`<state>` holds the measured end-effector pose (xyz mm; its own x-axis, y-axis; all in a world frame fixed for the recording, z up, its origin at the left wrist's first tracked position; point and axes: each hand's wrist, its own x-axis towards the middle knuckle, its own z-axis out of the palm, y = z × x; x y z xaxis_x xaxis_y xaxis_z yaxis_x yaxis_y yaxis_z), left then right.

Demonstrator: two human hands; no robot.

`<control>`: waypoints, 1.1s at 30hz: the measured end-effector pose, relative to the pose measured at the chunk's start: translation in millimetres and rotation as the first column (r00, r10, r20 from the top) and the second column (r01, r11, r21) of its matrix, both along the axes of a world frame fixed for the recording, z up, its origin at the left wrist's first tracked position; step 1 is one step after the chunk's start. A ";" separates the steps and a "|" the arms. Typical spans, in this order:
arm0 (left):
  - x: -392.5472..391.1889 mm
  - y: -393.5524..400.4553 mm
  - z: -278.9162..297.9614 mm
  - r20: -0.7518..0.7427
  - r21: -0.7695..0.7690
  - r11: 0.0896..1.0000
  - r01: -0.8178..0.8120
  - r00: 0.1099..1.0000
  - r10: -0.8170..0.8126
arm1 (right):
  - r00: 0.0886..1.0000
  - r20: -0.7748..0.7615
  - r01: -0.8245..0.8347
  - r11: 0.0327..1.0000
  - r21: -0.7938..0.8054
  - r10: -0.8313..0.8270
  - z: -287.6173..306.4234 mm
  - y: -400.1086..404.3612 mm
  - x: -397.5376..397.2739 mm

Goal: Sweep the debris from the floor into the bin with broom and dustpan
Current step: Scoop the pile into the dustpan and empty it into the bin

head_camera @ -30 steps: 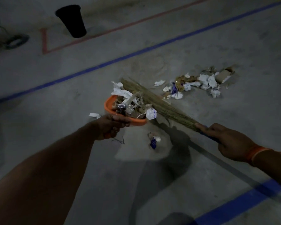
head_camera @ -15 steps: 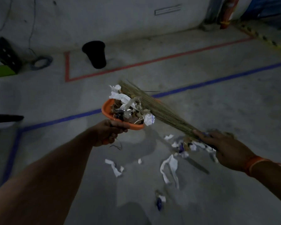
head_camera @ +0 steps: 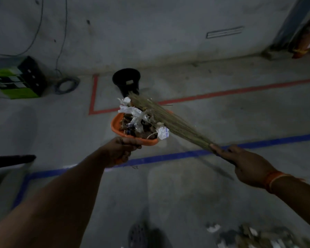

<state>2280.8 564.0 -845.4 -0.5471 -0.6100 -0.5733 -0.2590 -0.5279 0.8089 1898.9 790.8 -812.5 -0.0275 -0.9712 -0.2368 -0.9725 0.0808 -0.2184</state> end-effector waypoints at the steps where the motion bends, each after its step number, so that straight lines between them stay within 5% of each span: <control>1: -0.7 -28.7 -0.5 0.004 0.000 1.000 -0.002 1.000 0.002 | 1.000 0.006 -0.014 1.000 0.001 0.014 3.1 -31.9 -2.0; 20: -35.7 -500.9 -36.5 0.119 -0.025 0.991 -0.128 0.984 0.130 | 0.979 0.167 -0.116 0.993 -0.002 0.114 -72.4 -544.5 -44.7; 33: -67.7 -672.7 -107.2 0.327 -0.066 0.994 -0.091 0.939 0.108 | 0.986 0.131 -0.112 0.990 0.082 0.100 -150.1 -749.4 -62.7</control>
